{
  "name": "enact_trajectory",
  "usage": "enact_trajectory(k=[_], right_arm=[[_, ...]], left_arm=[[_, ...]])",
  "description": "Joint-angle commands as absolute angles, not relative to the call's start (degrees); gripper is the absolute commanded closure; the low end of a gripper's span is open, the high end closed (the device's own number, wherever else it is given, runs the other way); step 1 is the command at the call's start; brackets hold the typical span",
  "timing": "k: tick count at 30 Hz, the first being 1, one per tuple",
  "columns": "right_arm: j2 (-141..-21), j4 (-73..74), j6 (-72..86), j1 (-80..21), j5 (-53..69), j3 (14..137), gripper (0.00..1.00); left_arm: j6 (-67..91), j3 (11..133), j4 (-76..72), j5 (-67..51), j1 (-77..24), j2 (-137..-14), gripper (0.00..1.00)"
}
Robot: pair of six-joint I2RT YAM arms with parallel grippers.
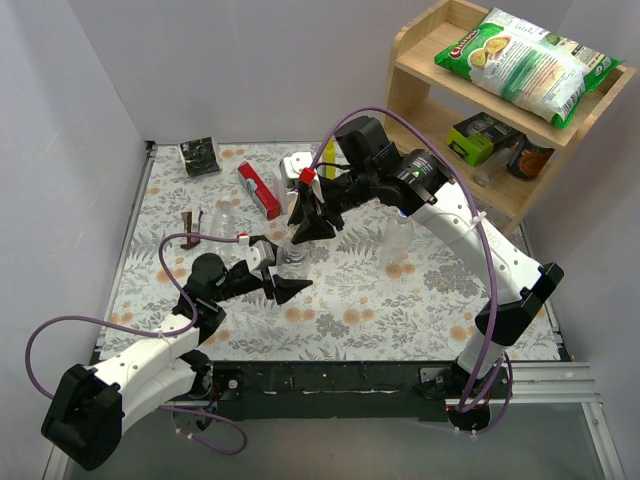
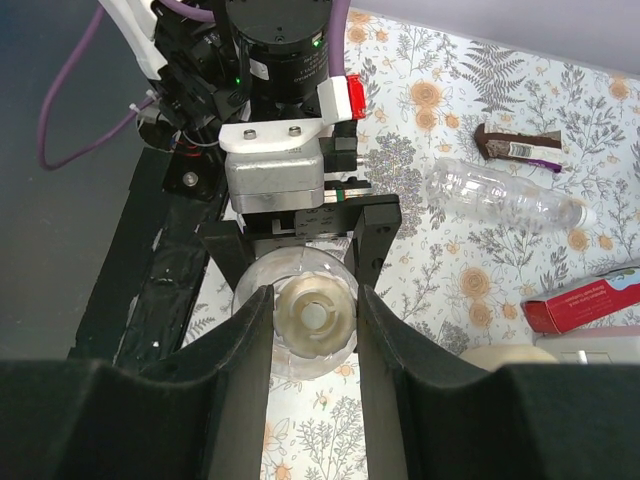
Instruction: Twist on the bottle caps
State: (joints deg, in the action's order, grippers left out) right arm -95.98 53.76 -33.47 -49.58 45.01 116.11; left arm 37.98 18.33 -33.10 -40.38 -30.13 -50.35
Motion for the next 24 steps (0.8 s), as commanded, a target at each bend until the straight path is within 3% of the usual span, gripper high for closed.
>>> enact_trajectory(k=[1,24], right_arm=[[-93.95,56.86,-33.49,-50.10,44.91,116.80,0.74],[-93.60,59.33,-34.98,-50.36,46.49,116.89,0.76]], left_arm=[[38.58,18.11,-36.83,-37.97,-30.15,-49.66,1.00],[40.34,18.90,-38.32,-37.53,-30.15,-52.56,1.00]])
